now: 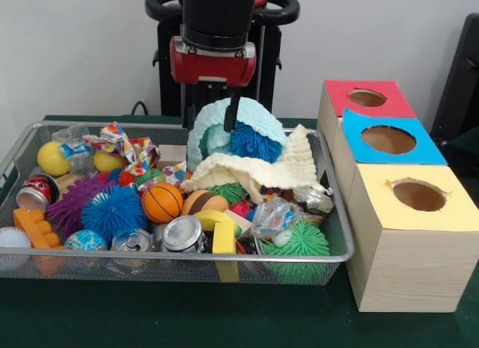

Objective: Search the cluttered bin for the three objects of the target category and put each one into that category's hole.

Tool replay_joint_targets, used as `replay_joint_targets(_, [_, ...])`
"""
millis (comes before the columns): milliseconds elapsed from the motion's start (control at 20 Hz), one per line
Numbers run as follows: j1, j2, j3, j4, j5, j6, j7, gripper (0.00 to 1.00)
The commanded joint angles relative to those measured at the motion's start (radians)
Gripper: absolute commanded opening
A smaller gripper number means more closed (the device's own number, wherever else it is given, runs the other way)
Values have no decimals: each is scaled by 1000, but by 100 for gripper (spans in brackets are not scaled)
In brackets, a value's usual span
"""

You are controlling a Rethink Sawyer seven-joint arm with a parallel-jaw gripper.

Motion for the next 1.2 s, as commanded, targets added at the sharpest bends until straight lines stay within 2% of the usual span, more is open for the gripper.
replay_joint_targets(50, [19, 52, 35, 68, 36, -57, 206, 100])
replay_joint_targets(950, [108, 45, 7, 78, 85, -81, 247, 100])
replay_joint_targets(1000, [112, 42, 5, 84, 83, -103, 239, 0])
replay_joint_targets(1200, [108, 43, 11, 97, 100, -103, 242, 0])
